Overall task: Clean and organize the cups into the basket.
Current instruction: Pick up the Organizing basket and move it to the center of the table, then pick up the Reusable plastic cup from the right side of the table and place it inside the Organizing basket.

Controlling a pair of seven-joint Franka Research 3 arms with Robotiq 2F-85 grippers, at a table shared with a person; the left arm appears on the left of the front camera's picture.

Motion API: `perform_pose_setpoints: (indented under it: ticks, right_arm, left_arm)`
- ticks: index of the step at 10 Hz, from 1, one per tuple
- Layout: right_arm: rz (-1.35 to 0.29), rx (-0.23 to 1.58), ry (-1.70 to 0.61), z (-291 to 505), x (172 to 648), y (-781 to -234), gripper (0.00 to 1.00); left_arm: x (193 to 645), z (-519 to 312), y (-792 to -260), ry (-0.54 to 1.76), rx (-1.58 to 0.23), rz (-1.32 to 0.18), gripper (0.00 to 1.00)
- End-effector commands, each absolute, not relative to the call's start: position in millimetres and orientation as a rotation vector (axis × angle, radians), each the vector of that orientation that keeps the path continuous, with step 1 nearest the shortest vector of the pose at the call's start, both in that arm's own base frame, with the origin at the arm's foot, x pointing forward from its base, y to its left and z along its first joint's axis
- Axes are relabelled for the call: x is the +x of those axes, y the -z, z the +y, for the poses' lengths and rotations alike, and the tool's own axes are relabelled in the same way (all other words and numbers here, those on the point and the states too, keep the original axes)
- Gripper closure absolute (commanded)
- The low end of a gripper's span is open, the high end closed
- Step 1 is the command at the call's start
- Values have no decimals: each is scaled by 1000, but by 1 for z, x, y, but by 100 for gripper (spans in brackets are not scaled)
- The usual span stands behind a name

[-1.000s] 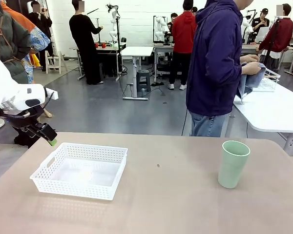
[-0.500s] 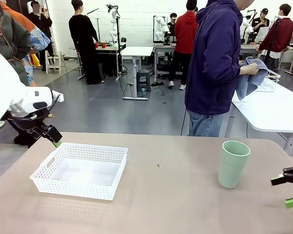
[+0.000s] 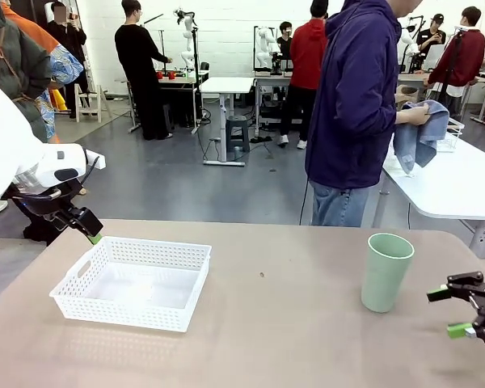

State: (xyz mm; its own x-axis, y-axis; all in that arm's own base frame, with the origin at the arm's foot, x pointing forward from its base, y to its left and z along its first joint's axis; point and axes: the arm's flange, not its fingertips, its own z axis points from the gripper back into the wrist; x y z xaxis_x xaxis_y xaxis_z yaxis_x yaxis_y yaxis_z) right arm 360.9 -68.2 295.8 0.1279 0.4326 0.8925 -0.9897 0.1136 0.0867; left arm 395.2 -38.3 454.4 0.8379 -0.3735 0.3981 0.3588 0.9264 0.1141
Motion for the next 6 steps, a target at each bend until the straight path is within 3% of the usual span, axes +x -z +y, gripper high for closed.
perform_pose_setpoints:
  ticks: [1, 4, 6]
  right_arm:
    - [-924, 748, -1168, -61, 381, -286, 0]
    - [-901, 762, -1122, -55, 406, -278, 0]
    - [-910, 761, -1125, -63, 395, -289, 0]
  left_arm:
    - [395, -38, -455, 393, 38, -429, 0]
    - [395, -38, -455, 393, 38, -429, 0]
    - [395, -38, -455, 393, 38, -429, 0]
